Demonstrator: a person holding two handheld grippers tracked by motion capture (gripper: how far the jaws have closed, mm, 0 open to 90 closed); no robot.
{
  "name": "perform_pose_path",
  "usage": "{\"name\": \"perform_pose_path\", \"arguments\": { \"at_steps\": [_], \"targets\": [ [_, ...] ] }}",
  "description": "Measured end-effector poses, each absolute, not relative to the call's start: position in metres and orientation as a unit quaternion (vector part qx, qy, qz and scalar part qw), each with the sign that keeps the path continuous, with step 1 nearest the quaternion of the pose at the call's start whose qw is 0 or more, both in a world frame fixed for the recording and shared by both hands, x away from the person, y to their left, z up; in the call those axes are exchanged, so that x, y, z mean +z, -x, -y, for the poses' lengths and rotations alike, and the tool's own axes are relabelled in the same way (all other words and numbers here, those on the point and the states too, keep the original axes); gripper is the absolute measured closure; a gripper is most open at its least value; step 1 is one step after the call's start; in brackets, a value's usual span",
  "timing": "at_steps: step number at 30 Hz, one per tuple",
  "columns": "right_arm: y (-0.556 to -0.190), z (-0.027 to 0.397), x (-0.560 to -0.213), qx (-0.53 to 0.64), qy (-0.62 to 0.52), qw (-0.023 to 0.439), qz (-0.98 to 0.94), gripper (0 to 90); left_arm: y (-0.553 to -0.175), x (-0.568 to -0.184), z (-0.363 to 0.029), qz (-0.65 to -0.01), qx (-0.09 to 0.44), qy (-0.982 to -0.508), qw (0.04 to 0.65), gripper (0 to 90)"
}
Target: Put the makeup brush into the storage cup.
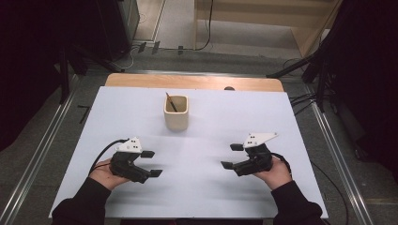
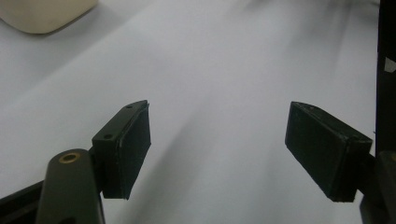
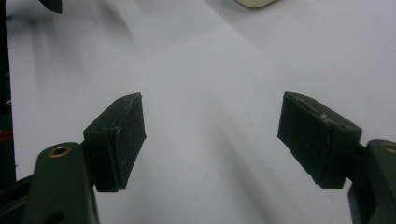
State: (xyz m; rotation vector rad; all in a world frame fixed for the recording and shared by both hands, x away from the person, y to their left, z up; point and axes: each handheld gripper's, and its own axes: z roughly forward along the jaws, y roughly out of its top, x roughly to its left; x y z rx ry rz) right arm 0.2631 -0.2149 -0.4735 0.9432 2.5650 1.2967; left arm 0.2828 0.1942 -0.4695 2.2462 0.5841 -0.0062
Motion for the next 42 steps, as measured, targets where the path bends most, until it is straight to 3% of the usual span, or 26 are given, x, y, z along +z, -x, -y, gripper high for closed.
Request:
{"name": "perform_pose_path", "arguments": {
  "at_steps": [22,42],
  "targets": [
    [-0.254,0.245,-0.475,0.430,-0.338,0.072,-0.834,24.0,-0.282,-0.470,-0.194,-0.229,-0.001,-0.890,0.395,23.1],
    [-0.254,0.246,-0.476,0.425,-0.343,0.069,-0.835,24.0,-0.282,-0.470,-0.194,-0.230,-0.002,-0.889,0.395,22.5]
  ]
}}
